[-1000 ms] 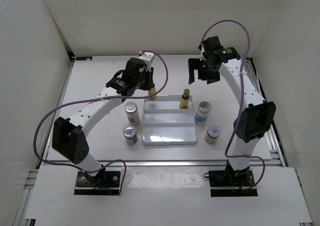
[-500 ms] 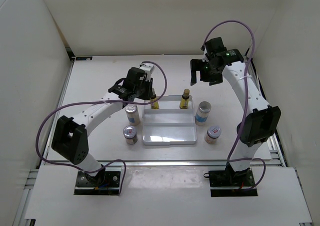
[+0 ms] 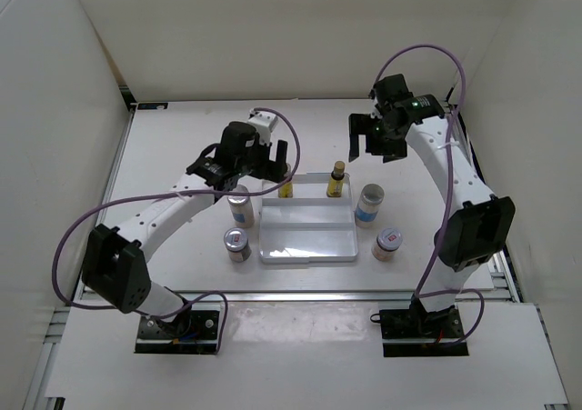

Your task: Organize the condiment bottles

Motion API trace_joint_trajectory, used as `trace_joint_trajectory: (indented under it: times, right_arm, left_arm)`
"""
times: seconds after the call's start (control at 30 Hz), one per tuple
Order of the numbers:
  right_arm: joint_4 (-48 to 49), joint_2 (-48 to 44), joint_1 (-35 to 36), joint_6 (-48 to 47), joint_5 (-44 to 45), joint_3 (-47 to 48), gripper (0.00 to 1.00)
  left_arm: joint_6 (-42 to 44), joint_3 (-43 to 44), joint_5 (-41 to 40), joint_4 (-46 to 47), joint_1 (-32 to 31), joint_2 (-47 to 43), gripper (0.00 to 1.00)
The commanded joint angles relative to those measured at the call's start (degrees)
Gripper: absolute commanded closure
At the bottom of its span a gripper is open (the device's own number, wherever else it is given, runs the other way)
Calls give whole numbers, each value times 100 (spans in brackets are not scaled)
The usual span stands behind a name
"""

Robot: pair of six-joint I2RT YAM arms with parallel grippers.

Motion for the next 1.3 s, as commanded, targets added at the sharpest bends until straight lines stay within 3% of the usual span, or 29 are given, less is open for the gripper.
trace_joint_trajectory:
  times: [0.0,0.23,0.4,0.5,0.87,1.27]
  right_arm:
    - [39,-318,-33,92,247,73,0]
    - [39,-379,-366,486,626,127,0]
    - [91,-616,-1278,1014,-568,-523,0]
    - [91,-739,-1509,1015,-921,-979,0]
    - [144,-1320,-1562,1235,-921,-2079,0]
    - [416,-1425,-1562,1235,-1097,-2466,0]
  left_arm:
    - [504,487,-601,-76,2,-534,0]
    - [858,839,-1911,-322,2,-1025,0]
    - [183,129,-3184,-638,2,-1333,0]
    - [15,-144,-3239,-701,2,-1475,0]
    - [-250,-417,-4285,-815,2,-1607,0]
    - [-451,-717,-4233,-648,2,-1782,0]
